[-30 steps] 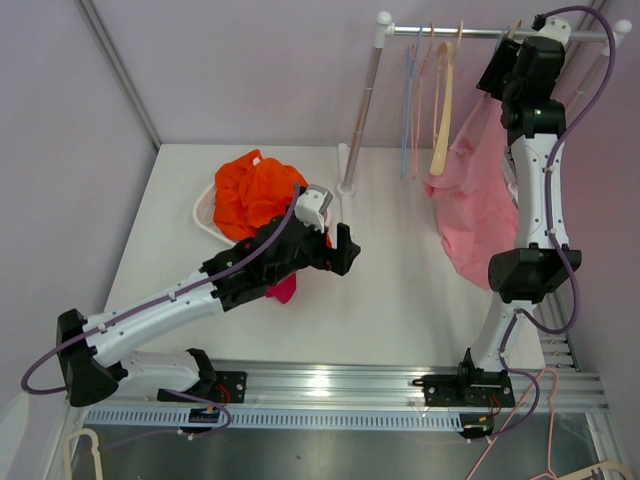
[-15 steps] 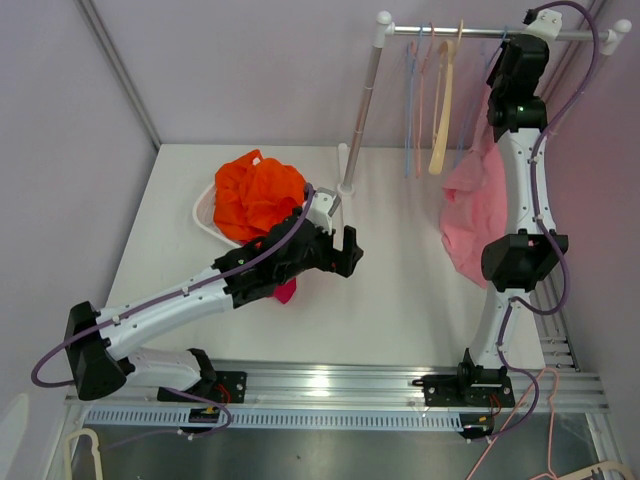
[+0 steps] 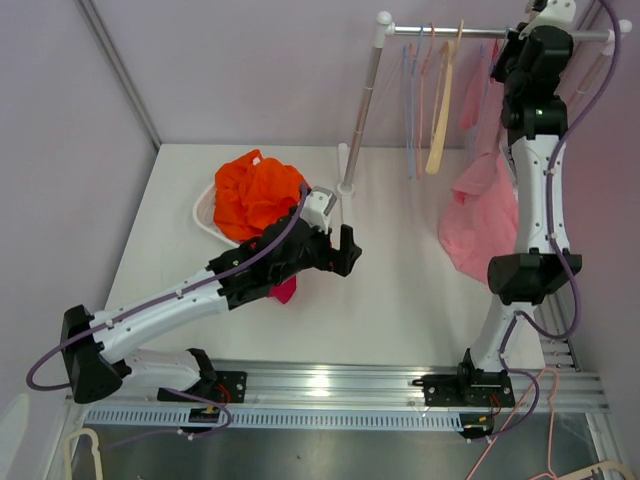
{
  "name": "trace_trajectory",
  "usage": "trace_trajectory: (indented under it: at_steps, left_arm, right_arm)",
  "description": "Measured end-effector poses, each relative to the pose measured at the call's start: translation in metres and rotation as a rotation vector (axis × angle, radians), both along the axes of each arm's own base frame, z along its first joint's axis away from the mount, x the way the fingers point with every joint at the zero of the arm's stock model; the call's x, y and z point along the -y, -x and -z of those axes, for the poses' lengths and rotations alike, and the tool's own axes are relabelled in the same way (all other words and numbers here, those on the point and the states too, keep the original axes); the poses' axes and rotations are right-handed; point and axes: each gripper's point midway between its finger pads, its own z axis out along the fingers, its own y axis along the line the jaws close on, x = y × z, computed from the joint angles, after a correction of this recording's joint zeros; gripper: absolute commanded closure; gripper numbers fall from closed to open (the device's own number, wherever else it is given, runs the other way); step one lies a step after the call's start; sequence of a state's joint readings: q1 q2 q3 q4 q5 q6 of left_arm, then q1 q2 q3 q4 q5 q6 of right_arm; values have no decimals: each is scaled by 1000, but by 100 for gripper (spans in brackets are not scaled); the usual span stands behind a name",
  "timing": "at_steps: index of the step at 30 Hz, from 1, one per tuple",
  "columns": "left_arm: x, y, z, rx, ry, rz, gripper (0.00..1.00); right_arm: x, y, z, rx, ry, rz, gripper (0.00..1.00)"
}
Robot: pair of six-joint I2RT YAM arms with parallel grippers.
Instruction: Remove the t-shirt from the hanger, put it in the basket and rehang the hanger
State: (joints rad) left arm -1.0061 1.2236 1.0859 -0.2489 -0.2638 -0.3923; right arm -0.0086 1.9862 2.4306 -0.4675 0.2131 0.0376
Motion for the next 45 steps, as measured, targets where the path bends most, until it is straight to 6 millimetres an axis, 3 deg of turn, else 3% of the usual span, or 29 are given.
trace_trajectory:
  at_steps: [4, 7, 12, 15, 19, 23, 29, 34, 41, 45]
  left_arm:
    - [-7, 5, -10, 20, 24, 0, 0]
    - [-12, 9, -19, 42, 38, 3, 1]
    - [-8, 24, -31, 87, 44, 71, 1]
    - [6, 46, -43, 139, 58, 171, 1]
    - [31, 88, -59, 222, 106, 341, 1]
    - [44, 130, -61, 292, 191, 505, 0]
    - [71, 163, -67, 364, 291, 675, 0]
    - [106, 179, -56, 380, 282, 759, 1]
    - [157, 185, -53, 371, 272, 775, 1]
    - [168, 174, -61, 383, 294, 695, 0]
  right_arm:
    - [-10, 52, -51, 89, -13, -54, 100]
    - [-13, 104, -61, 93, -34, -59, 100]
    - [-5, 164, -62, 115, -106, 0, 100]
    - [-8, 190, -44, 97, -164, 46, 100]
    - [-29, 225, 11, -1, -232, 60, 100]
    - [-33, 252, 48, -69, -286, 92, 100]
    - [-46, 259, 66, -118, -331, 80, 100]
    - [-61, 259, 70, -137, -349, 40, 100]
    - [-72, 257, 72, -147, -357, 14, 100]
    - [-76, 256, 74, -155, -358, 3, 100]
